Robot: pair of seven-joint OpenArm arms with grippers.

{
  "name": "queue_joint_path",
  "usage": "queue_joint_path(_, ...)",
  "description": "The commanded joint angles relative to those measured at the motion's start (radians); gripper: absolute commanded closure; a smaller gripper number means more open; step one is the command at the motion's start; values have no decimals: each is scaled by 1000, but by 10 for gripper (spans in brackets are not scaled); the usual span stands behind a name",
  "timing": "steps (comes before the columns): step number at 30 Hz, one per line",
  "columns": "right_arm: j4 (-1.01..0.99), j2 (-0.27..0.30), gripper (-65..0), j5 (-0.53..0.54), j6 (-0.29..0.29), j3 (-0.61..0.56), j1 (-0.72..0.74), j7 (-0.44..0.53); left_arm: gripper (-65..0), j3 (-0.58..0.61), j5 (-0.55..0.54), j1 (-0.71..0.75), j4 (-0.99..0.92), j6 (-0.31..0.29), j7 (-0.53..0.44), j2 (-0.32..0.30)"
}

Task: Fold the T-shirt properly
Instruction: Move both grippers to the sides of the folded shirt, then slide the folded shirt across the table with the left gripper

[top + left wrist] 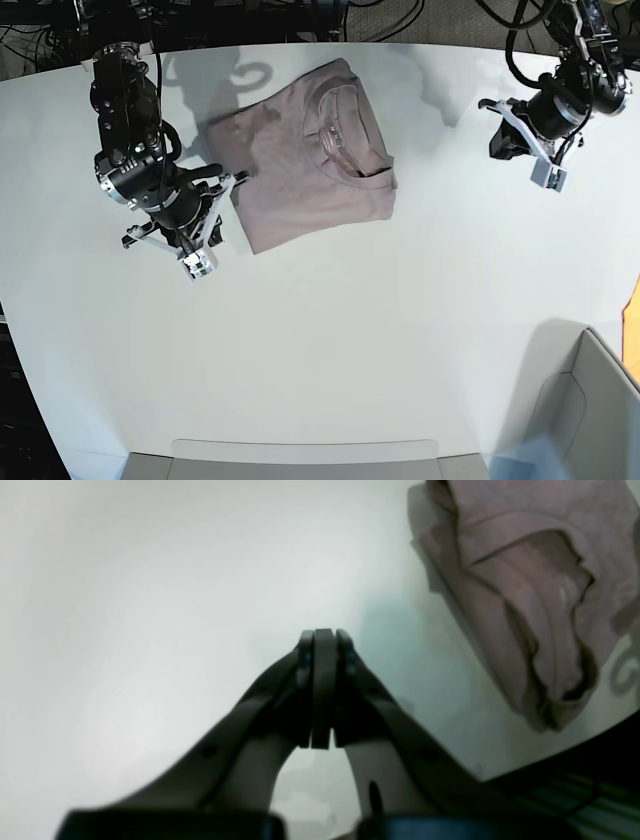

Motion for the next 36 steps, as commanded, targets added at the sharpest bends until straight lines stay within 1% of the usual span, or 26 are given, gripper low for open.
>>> queue_joint_path(1, 15, 16, 0, 3, -1, 6, 1, 11, 0, 22, -14, 4, 17, -5, -22, -35)
queue_joint_path(3, 15, 32, 0, 3, -1, 6, -11, 11, 0, 85, -14, 38, 19, -5, -30, -79)
queue_joint_path(6, -10, 59, 0, 3, -1, 6, -42, 11, 0, 176, -14, 48, 20, -4, -47, -145)
queue_joint_path(8, -43, 72, 0, 3, -1, 6, -50, 11, 0, 223, -14, 48, 32, -4, -53, -176)
queue_joint_path(11, -116, 98, 0, 3, -1, 6, -51, 13, 0, 334, -14, 42, 42, -1, -59, -219)
queue_joint_path(15, -152, 97, 0, 7, -1, 1, -68, 14, 0, 401, -14, -35, 40, -1, -61, -222)
queue_joint_path(18, -152, 86, 0, 7, -1, -11, -100, 11, 0, 400, -14, -47, 39, -1, -61, -220)
queue_joint_path(24, -157, 80, 0, 4, -1, -166, -188, 21, 0, 397, -13, -44, 39, -1, -59, -225)
queue_joint_path(26, -163, 55, 0, 6, -1, -235, -181, 37, 0, 397, -13, -44, 34, -1, -59, -225)
queue_joint_path(28, -195, 20, 0, 4, -1, -299, -137, 54, 0, 397, -13, -47, 31, 1, -59, -225)
queue_joint_path(33, -347, -126, 0, 7, -1, -451, -7, 64, 0, 394, -13, -50, 31, 1, -59, -225)
queue_joint_path(36, -412, -221, 0, 3, -1, -508, 61, 76, 0, 335, -13, -42, 31, 1, -59, -223)
